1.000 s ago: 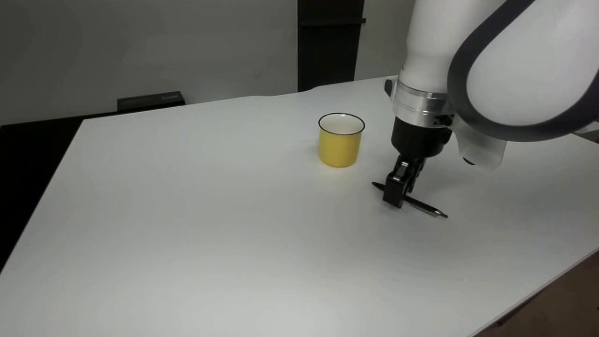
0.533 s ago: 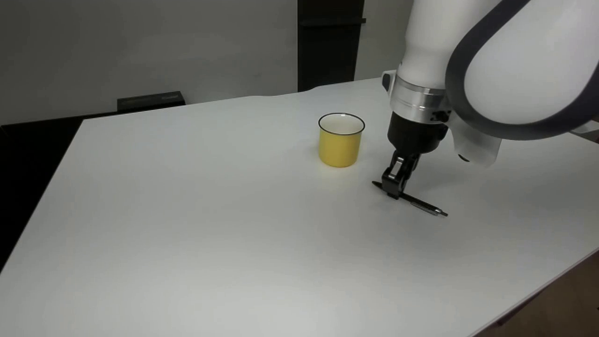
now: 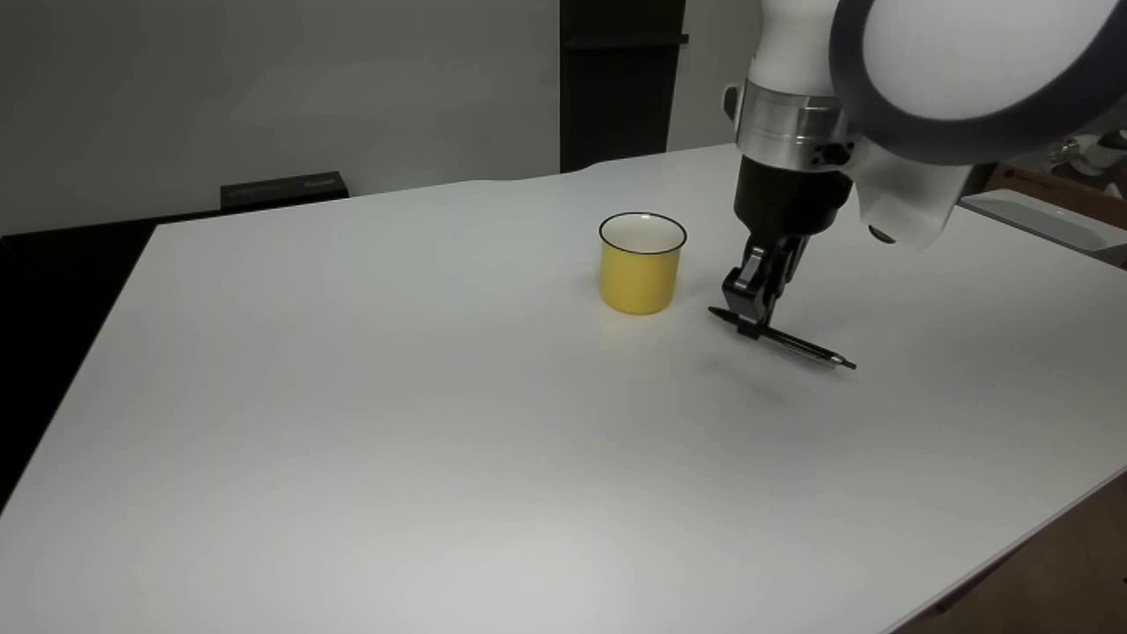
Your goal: Pick up the pen from the table and put it in the yellow cup.
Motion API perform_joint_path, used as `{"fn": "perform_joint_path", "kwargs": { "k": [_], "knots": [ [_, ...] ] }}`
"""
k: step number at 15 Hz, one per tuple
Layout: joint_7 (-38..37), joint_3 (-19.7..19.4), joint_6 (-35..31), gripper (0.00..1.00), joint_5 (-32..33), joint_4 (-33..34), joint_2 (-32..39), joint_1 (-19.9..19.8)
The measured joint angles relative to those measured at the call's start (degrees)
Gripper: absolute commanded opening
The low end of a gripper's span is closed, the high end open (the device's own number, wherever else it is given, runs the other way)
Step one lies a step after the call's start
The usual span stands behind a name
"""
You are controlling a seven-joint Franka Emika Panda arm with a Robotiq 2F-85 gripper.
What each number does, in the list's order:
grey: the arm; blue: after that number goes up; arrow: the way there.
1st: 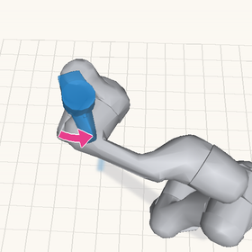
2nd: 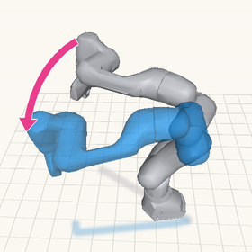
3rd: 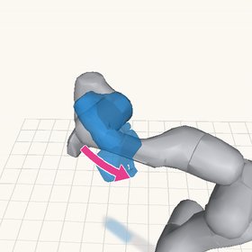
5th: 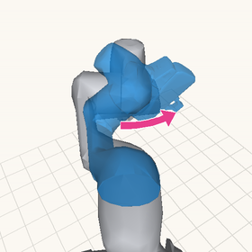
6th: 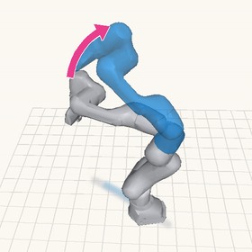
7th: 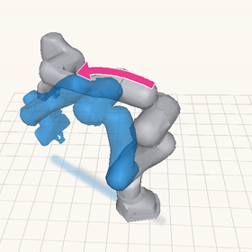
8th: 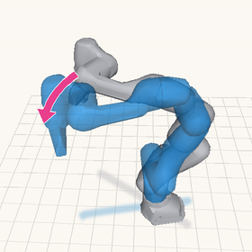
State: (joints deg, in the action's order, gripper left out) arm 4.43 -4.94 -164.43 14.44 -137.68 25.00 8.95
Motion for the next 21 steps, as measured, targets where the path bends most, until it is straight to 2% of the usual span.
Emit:
{"fn": "perform_joint_path", "kwargs": {
  "k": [3,6,9,12,13,14,17,18,21],
  "knots": [
    [-0.4,1.0,12.1,0.03,-0.7,2.6,-6.0,0.4],
    [-0.6,3.5,26.1,0.03,-4.3,8.4,-10.1,0.2],
    [-0.8,5.4,39.7,0.03,-8.8,16.8,-10.5,-0.6],
    [-2.1,5.5,49.4,0.03,-11.8,25.2,-7.9,-2.0],
    [-2.3,5.5,51.5,0.03,-12.6,27.7,-6.5,-2.7],
    [-2.4,5.5,52.9,0.13,-13.5,29.9,-5.0,-3.4],
    [-1.9,5.7,52.9,0.13,-13.5,30.7,-3.8,-4.1],
    [-1.9,6.0,52.9,0.03,-13.5,30.6,-3.8,-4.1],
    [-1.9,6.2,53.1,0.03,-13.5,30.2,-3.7,-4.0]
  ]
}}
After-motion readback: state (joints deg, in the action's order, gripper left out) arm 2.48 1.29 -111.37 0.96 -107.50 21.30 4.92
